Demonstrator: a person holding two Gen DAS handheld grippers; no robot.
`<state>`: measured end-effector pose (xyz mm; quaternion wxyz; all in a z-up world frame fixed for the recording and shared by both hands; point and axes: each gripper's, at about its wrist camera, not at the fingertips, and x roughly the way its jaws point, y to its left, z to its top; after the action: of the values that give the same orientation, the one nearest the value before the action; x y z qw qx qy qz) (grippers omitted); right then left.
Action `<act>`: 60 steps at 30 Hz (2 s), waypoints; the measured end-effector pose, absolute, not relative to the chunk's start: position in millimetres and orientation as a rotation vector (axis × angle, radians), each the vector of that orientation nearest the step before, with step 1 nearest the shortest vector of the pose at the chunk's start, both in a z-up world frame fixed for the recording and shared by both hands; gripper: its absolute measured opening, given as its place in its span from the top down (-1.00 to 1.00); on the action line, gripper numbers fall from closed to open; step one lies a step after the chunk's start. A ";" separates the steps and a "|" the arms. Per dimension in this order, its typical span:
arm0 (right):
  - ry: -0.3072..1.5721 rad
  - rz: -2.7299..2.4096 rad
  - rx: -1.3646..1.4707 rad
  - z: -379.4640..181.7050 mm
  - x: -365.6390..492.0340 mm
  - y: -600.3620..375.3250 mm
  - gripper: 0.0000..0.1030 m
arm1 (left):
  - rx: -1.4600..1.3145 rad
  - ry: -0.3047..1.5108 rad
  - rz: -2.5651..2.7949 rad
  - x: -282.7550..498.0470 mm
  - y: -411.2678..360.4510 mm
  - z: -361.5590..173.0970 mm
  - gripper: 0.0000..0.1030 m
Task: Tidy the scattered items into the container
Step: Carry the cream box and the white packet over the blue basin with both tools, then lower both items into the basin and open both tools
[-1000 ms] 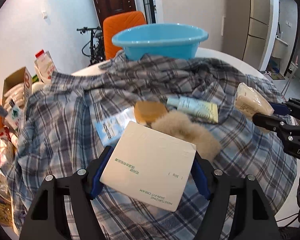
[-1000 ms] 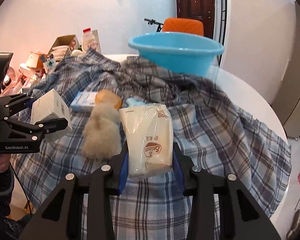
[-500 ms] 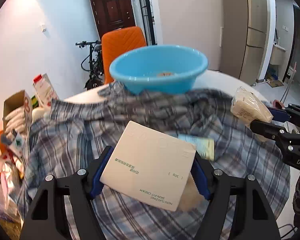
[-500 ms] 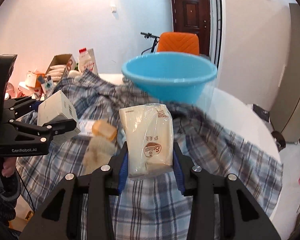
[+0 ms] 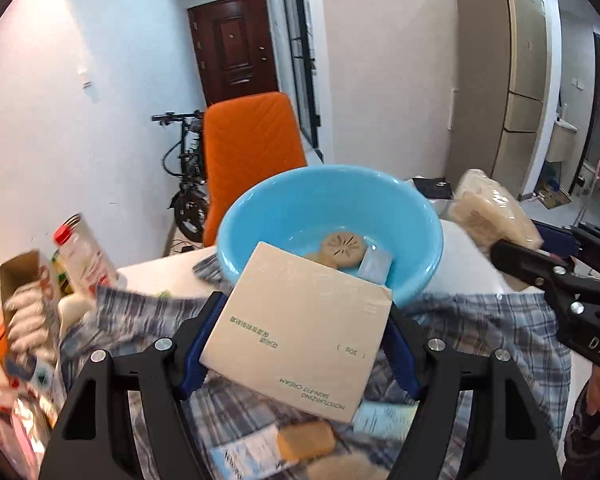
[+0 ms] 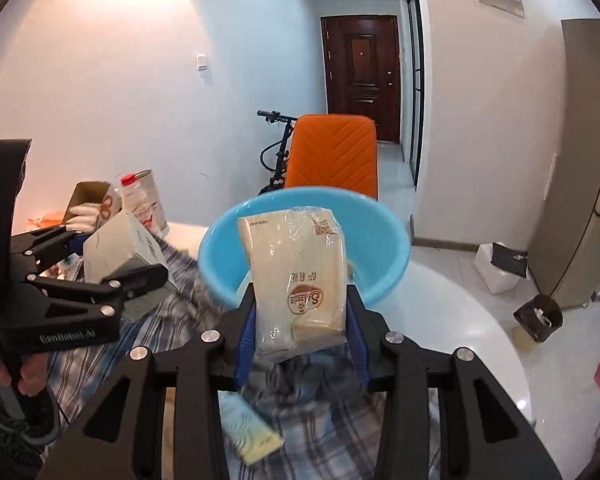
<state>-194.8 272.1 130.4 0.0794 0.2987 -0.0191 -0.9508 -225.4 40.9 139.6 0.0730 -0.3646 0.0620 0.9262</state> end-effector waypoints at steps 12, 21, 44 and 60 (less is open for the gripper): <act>-0.267 -2.878 0.998 121.0 -294.8 297.5 0.24 | -1.238 0.082 2.775 -342.1 36.7 126.2 -0.46; -0.238 -2.826 1.243 67.5 -352.0 309.7 0.24 | -1.479 0.036 2.658 -408.9 31.1 72.0 -0.46; -0.165 -2.707 1.484 30.6 -392.0 312.3 0.24 | -1.640 0.274 2.593 -454.4 55.1 30.6 -0.46; -0.130 -2.722 1.506 26.9 -396.2 315.2 0.24 | -1.615 0.281 2.588 -452.1 57.2 30.7 -0.46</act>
<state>-396.2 315.2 26.9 0.0139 0.4835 -0.0416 -0.8742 -452.1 57.2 30.7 0.0389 -0.5267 0.0916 0.8442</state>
